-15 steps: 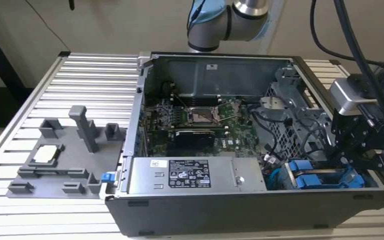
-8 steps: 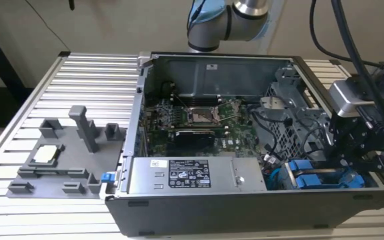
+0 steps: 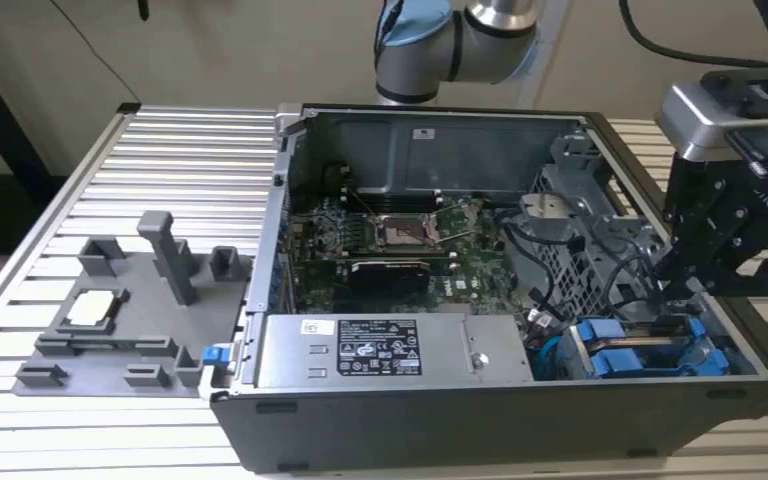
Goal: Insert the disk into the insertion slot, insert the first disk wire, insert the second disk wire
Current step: 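Insert the first disk wire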
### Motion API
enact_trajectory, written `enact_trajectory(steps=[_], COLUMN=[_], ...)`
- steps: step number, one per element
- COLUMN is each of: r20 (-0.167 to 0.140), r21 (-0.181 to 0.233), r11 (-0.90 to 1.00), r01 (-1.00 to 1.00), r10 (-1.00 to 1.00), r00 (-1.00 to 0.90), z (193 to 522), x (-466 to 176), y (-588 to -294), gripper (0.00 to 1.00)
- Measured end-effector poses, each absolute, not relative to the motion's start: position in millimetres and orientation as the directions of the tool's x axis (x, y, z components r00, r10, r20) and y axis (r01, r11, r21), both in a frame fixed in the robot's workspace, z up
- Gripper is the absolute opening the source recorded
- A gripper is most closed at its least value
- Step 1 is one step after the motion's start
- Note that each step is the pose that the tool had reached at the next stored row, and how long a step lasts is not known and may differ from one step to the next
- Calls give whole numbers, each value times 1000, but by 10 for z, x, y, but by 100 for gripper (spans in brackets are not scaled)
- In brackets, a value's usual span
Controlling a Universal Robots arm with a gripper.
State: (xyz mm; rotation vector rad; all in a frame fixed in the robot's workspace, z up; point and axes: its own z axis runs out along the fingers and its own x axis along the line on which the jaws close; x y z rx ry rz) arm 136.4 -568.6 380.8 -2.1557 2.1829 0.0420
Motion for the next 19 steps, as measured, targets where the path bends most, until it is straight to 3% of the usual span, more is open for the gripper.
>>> enact_trajectory(steps=[4,13,19], r20=[-72,-71,-56], r21=[-35,-35,-36], r11=[17,18,-28], r01=[-999,-999,-999], r10=[-997,-997,-998], r00=[-15,-15,30], z=[3799,3799,3795], x=[1134,1132,1036], y=[-5405,-5342,-5063], gripper=[27,27,27])
